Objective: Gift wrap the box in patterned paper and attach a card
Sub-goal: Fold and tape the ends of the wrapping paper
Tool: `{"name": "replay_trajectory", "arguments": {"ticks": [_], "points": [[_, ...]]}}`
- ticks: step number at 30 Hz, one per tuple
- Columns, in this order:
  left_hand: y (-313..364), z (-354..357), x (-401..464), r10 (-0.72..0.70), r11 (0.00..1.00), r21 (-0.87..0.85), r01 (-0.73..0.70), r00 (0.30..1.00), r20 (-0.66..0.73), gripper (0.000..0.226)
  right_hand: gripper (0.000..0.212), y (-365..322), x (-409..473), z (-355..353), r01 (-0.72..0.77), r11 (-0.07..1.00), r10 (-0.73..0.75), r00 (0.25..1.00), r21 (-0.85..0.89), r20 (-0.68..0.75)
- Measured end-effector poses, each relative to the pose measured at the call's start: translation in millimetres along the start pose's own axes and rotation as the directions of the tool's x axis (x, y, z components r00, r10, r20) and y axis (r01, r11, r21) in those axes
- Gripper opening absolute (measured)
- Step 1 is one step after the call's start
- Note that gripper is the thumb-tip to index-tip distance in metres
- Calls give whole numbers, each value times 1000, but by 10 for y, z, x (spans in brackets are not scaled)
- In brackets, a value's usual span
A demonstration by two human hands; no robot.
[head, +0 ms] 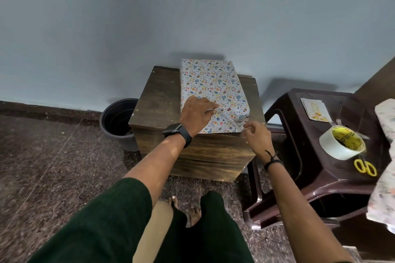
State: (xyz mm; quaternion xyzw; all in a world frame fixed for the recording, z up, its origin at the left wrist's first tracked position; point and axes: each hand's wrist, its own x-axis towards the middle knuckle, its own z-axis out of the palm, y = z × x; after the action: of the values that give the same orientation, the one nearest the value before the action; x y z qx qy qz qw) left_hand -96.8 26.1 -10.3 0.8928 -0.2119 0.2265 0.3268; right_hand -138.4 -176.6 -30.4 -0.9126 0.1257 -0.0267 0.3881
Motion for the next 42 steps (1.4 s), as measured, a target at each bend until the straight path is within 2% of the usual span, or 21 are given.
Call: {"name": "replay_trajectory", "arguments": {"ticks": [2,5,9,16,21,24,27,29,33,36,42], "points": [[-16,22,17,-1,1000,19,1,1000,2,17,18,-36,-87,-28,52,998,-51,999,31,-3],[-1,27,22,-14,1000,26,13,999,31,17,19,-232,-144,-36,231,972,-228,970,38,-84],[59,-37,23,-31,998,51,28,998,56,20,27,-519,-36,82,416,907,-420,904,-58,-83],[60,-60,16,-36,998,44,34,998,50,16,4,-628,78,161,421,904,-427,898,-72,-108],[47,-81,3,-47,999,22,45,995,86,17,2,-619,12,208,430,903,-427,895,-3,-126],[-16,-107,-6,-43,999,2,43,985,168,24,7,-588,25,184,374,920,-362,926,115,-108],[-20,-139,-4,-29,1000,6,29,974,223,27,14,-539,53,98,286,913,-299,954,291,-2],[-5,-170,-2,-49,999,3,50,971,234,25,16,-505,68,34,265,899,-306,949,348,69],[34,-240,21,-109,993,-4,116,942,317,20,11,-487,75,-15,273,886,-350,924,374,155],[51,-279,45,-136,989,1,147,913,384,19,8,-496,98,-1,268,885,-350,923,382,162],[76,-318,94,-195,969,-58,238,893,406,14,9,-521,82,1,349,904,-390,910,249,141]]}}
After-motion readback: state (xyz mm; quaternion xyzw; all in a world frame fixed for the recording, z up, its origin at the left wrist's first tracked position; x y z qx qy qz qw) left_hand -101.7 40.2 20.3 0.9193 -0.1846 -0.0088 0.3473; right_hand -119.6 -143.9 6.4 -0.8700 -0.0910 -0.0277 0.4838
